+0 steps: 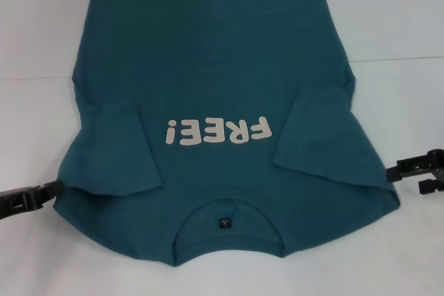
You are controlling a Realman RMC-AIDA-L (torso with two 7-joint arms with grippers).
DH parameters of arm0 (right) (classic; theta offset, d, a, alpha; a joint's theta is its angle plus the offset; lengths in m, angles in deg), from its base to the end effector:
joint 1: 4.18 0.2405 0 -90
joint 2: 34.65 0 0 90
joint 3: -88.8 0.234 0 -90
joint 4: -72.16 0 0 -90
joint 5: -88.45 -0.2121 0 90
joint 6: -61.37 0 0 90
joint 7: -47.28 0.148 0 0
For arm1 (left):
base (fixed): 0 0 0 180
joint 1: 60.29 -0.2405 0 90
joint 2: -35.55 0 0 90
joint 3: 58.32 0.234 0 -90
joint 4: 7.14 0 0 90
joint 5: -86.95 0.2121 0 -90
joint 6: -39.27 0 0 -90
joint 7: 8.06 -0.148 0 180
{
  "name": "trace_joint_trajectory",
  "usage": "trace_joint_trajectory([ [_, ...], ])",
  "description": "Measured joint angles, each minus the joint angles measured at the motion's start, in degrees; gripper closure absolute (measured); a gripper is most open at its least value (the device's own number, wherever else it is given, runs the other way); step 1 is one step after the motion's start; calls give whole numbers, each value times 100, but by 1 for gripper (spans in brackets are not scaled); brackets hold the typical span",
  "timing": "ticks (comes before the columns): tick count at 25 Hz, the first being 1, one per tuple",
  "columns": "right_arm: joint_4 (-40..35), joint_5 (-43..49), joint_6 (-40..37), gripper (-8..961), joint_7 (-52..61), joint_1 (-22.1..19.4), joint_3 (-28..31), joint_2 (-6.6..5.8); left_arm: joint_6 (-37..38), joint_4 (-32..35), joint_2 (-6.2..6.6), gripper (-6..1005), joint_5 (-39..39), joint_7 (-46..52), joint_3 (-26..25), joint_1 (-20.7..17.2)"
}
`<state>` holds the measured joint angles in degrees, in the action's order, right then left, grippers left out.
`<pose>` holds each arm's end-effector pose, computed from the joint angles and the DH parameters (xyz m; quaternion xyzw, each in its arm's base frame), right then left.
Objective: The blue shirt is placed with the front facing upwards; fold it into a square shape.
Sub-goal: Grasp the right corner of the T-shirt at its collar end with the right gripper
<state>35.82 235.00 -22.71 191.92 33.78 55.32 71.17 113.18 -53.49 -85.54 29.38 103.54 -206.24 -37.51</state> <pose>0.3147 0.3564 0.0926 -0.7141 0.6765 0.0362 0.1764 -0.3224 0.3209 0.0411 -0.7822 -0.5240 -0.2118 0.2623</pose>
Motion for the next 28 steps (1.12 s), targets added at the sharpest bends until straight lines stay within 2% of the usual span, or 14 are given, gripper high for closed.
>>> trace_joint_trajectory([
  [7,4,1,229,8,-86,0,-1,207,29,-1,-4,1000,-5,-2,-8,-9],
  [11,4,5,264,8,-84,30,-59,286,35,-4,5,999,-7,-1,-9,-16],
  [28,8,14,445,8,-77,-27,-245,321,36,18,7,1000,0,-8,-4,-24],
])
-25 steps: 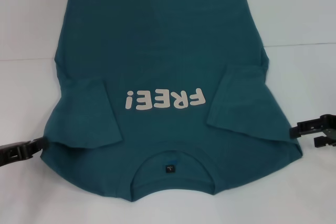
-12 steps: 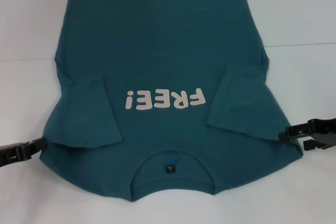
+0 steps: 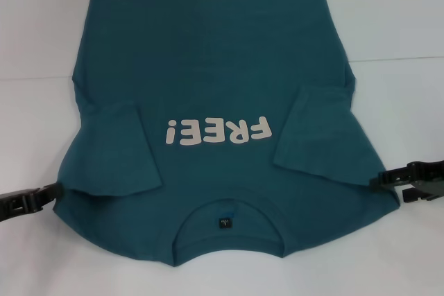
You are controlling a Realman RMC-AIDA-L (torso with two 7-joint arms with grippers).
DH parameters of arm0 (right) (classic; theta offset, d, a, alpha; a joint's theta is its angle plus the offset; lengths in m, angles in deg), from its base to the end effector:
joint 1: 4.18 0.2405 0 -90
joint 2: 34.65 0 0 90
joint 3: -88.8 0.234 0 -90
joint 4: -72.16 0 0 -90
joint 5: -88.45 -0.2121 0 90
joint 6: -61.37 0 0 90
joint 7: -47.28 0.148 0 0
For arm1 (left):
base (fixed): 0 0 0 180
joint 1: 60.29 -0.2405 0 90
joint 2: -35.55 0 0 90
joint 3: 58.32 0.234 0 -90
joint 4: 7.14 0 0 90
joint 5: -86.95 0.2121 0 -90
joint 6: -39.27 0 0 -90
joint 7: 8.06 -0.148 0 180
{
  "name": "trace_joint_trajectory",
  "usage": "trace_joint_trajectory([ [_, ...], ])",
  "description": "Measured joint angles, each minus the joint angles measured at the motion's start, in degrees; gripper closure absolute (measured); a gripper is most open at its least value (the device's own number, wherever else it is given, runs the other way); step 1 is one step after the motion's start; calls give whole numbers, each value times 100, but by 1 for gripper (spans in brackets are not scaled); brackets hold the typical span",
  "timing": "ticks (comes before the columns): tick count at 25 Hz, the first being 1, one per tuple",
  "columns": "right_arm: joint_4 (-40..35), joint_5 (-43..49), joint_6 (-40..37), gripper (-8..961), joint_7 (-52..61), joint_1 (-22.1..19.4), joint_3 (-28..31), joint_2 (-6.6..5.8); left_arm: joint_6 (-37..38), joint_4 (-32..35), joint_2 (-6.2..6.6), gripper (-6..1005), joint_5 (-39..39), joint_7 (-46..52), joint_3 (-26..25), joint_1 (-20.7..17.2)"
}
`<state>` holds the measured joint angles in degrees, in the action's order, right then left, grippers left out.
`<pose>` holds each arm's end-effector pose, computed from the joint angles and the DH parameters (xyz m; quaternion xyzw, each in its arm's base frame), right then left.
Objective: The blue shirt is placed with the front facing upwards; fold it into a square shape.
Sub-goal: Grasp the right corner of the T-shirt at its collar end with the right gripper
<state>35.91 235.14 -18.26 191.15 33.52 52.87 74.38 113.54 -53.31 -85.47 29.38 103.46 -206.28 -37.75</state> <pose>0.3147 0.3570 0.0666 -0.7217 0.6669 0.0263 0.1832 -0.3235 0.3187 0.0406 -0.7820 -0.5257 -0.2117 0.2596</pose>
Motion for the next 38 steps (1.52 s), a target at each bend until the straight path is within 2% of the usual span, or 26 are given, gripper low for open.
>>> trace_joint_trajectory([
  [6,56,0,83,7,31,8,-93,24,-11,27,0,999,-9,-45,1,9],
  [17,171,-4,151,87,-19,78,-98,112,-27,40,0,1000,-38,-78,-34,4],
  [19,161,-14,162,323,-99,79,-95,125,-27,39,1,1000,-39,-78,-34,2],
  [30,86,-63,198,574,-346,44,-60,176,-49,37,8,999,-44,-78,-23,15],
  [38,67,-56,209,838,-353,14,-89,155,-29,38,15,999,-45,-78,-47,13],
])
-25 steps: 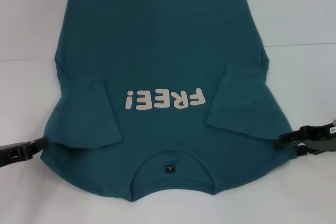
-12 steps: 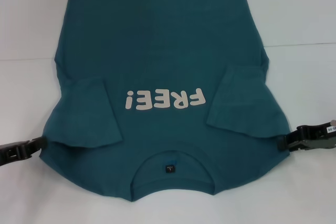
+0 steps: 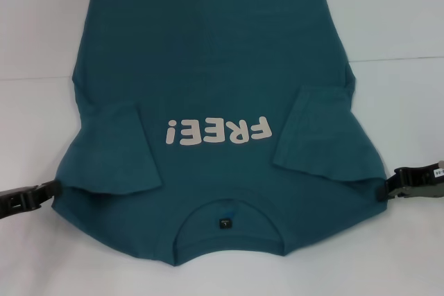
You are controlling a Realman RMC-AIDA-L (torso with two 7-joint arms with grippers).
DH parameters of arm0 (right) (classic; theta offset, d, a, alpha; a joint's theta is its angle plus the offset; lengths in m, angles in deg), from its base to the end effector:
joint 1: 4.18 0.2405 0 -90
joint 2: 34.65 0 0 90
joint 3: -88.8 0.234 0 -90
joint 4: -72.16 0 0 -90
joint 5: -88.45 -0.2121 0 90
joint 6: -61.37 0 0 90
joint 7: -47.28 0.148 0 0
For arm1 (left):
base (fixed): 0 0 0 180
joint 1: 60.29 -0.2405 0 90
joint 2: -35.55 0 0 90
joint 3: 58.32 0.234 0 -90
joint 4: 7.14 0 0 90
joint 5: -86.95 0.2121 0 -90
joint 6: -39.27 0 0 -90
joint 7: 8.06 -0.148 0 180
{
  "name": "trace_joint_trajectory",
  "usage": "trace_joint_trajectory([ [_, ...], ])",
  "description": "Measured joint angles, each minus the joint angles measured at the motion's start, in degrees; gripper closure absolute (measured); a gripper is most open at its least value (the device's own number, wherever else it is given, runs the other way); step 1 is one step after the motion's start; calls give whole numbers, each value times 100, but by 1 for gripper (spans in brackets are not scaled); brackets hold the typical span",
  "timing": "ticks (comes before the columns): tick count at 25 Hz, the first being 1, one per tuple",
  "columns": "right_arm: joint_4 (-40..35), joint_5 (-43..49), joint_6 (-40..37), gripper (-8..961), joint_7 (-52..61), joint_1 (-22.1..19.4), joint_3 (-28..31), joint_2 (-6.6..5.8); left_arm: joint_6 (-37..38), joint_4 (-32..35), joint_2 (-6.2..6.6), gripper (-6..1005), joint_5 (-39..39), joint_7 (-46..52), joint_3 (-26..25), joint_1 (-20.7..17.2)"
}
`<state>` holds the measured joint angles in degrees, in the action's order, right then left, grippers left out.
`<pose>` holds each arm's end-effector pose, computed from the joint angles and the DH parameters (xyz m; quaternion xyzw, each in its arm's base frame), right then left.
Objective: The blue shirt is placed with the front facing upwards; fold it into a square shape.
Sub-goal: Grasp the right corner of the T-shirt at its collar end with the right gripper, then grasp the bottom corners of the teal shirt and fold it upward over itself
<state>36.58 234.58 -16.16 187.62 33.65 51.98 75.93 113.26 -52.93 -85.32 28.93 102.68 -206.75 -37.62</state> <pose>0.3120 0.3576 0.0520 -0.7429 0.6439 0.0239 0.1817 -0.3242 0.3199 0.0422 -0.7815 -0.5224 -0.2153 0.2645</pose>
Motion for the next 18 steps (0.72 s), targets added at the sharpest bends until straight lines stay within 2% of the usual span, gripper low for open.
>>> trace_joint_trajectory([
  [3,-2,11,-22,923,0,-4,-1,-35,18,1,22,1000,0,0,-14,0],
  [12,-49,2,-202,923,-110,-75,46,-57,267,-17,69,1001,0,44,-48,-24],
  [18,-529,-30,-514,923,-118,-268,65,70,626,6,120,1000,-5,28,-278,-27],
])
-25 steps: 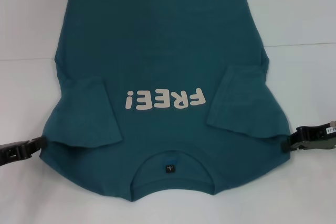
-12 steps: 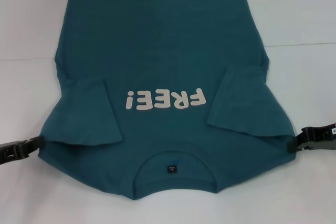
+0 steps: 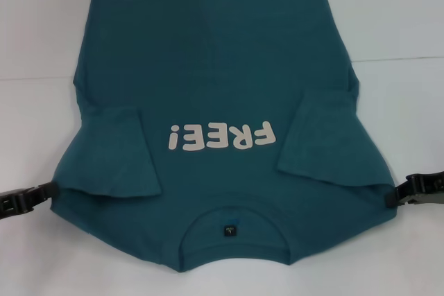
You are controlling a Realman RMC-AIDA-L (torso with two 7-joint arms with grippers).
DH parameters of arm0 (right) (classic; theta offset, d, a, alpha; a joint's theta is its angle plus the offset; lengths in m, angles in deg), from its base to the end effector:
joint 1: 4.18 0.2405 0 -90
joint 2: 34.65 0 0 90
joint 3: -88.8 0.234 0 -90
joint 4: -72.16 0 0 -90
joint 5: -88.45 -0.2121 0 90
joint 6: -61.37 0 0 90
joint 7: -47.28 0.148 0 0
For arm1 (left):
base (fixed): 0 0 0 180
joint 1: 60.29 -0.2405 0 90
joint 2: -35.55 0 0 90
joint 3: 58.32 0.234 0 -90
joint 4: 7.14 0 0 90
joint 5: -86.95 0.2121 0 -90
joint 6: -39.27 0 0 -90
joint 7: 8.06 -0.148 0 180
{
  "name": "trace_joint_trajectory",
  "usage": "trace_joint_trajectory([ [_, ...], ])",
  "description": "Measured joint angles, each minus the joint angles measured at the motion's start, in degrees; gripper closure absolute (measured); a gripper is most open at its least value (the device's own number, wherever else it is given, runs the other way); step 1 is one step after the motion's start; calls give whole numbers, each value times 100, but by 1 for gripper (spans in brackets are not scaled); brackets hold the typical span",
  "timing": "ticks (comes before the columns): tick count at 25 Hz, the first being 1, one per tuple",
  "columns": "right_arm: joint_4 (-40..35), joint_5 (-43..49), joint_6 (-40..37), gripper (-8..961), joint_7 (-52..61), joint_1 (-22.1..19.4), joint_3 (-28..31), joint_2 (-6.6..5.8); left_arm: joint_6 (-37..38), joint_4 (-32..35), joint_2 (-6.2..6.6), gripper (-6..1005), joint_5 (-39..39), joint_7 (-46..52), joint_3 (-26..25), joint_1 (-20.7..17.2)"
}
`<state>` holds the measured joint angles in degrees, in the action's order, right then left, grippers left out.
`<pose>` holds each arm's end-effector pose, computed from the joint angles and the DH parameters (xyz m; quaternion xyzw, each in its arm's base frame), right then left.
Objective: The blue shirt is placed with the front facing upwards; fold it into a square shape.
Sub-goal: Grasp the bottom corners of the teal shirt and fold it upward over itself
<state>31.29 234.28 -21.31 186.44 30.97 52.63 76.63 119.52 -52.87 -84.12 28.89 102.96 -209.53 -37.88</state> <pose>0.3132 0.3447 0.0626 -0.7506 0.6378 0.0254 0.1709 -0.3219 0.3105 0.0519 -0.7841 -0.5237 -0.2351 0.2359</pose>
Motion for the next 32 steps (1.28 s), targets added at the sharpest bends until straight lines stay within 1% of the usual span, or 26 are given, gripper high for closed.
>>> trace_joint_trajectory([
  [11,-138,-275,-457,923,-119,-270,55,26,406,3,4,1000,22,22,-189,-133],
  [18,-154,-340,-642,924,-183,-422,82,65,735,-49,-37,1000,-5,37,-333,-278],
  [23,-204,-566,-944,924,-279,-527,266,54,799,-50,-38,999,-5,35,-365,-300],
  [28,-345,-603,-1126,924,-304,-677,392,123,1129,-51,-37,999,-4,43,-597,-326],
  [32,-348,-609,-1126,924,-319,-779,400,131,1281,-60,-33,999,-3,42,-743,-401],
])
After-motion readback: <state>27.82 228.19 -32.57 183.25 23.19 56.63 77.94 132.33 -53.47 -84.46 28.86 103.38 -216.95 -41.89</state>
